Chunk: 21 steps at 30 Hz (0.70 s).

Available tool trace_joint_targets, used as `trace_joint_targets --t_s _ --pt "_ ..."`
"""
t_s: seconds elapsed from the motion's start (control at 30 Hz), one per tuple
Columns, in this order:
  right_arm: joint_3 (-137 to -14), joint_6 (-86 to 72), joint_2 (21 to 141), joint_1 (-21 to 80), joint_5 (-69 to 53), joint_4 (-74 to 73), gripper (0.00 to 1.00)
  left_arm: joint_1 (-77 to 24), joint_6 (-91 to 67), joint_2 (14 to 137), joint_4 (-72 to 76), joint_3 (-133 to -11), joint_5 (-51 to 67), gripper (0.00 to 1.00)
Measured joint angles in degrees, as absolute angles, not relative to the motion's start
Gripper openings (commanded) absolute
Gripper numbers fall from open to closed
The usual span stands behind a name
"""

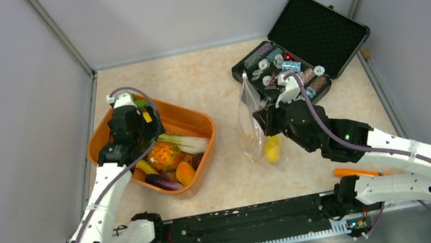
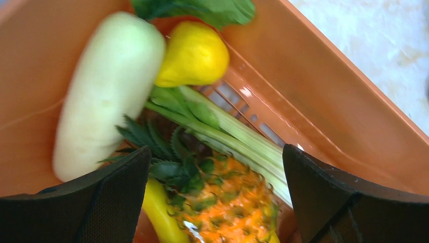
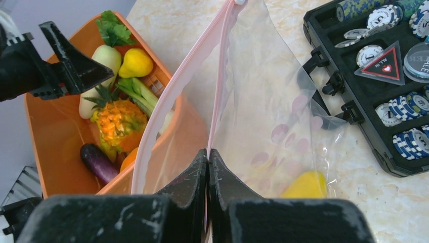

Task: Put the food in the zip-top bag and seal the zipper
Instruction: Pick up the fake fruit from the bin.

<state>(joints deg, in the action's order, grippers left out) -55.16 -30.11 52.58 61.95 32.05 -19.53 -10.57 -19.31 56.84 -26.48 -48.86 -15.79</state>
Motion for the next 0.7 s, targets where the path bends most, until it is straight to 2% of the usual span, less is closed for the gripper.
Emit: trace_joint_targets --t_s 0.13,0.43,0.7 --pt "-55.16 -30.04 52.58 61.95 31.79 -19.55 0.02 -10.57 -19.57 59.92 -28.03 -50.04 -11.40 0.99" --pt "-55.13 -30.00 52.51 61.95 31.70 -19.49 0.02 -8.64 -19.53 63.26 -24.71 -50.09 -14.46 0.99" --pt "-53.98 -29.98 51.44 61.95 31.57 -19.40 0.03 -7.94 -16.58 68.05 -6.72 -46.50 -14.52 0.99"
